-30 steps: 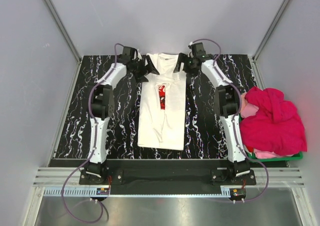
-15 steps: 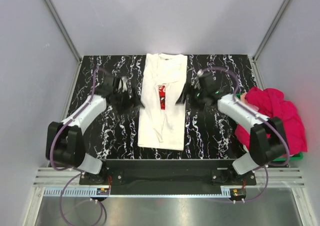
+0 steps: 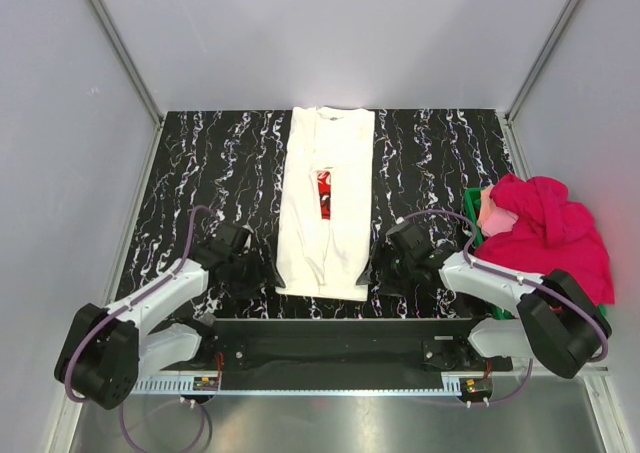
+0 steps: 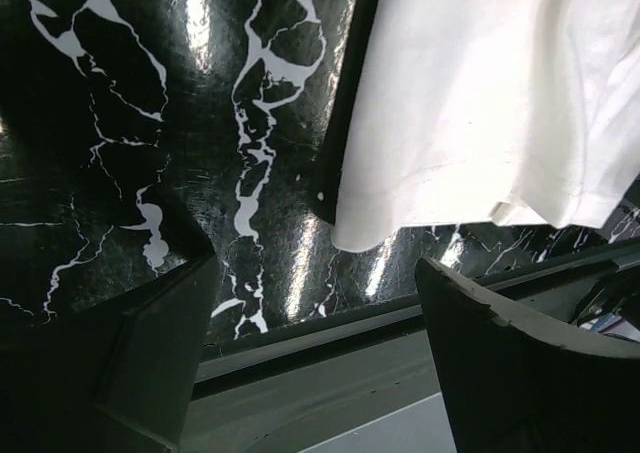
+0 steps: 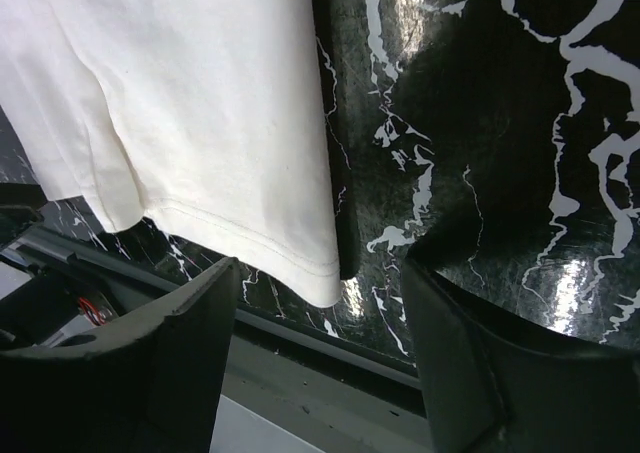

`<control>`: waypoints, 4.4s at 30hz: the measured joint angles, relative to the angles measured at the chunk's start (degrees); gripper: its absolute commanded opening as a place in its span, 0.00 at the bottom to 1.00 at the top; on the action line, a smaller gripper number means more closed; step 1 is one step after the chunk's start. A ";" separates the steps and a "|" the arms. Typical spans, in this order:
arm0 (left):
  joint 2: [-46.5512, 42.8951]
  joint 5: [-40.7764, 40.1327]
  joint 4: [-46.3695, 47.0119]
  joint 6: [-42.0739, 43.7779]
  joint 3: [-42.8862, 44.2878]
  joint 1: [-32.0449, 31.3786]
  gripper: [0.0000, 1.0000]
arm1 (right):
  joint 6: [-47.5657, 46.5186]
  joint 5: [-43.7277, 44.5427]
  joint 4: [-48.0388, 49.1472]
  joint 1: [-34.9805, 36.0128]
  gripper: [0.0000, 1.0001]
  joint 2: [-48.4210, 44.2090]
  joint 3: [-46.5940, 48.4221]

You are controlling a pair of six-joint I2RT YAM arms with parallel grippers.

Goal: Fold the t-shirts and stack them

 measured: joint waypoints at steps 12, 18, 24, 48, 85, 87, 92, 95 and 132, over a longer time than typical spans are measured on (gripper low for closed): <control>4.44 0.11 10.38 -5.11 -1.01 -2.91 0.67 | 4.90 -1.31 8.28 1.66 0.44 1.11 -3.67; 8.68 -0.09 15.08 -6.73 -1.38 -4.50 0.14 | 5.22 -1.57 9.77 1.97 0.10 3.48 -3.82; 8.11 -1.33 14.86 -7.32 -1.38 -6.97 0.00 | 4.70 -1.14 8.61 1.99 0.00 2.38 -4.26; 0.28 -11.26 -16.28 -6.14 27.78 -15.72 0.02 | -6.93 5.27 -22.67 1.29 0.00 -6.43 21.18; 55.15 -1.14 -18.88 18.60 68.94 7.96 0.00 | -22.80 -4.46 -21.88 -19.06 0.00 45.42 64.06; 57.09 -0.66 -18.97 18.64 70.25 8.46 0.00 | -22.91 -4.76 -22.14 -19.47 0.00 47.91 66.40; 62.36 0.52 -19.43 19.28 75.60 10.12 0.48 | -23.19 -6.21 -23.98 -21.07 0.67 54.18 73.33; 66.62 1.05 -21.79 18.84 82.42 11.39 0.70 | -24.11 -7.04 -27.52 -22.58 0.81 59.65 82.07; 61.35 1.18 -9.51 16.13 70.01 5.22 0.56 | -29.03 -9.99 -25.03 -18.29 0.41 60.52 78.27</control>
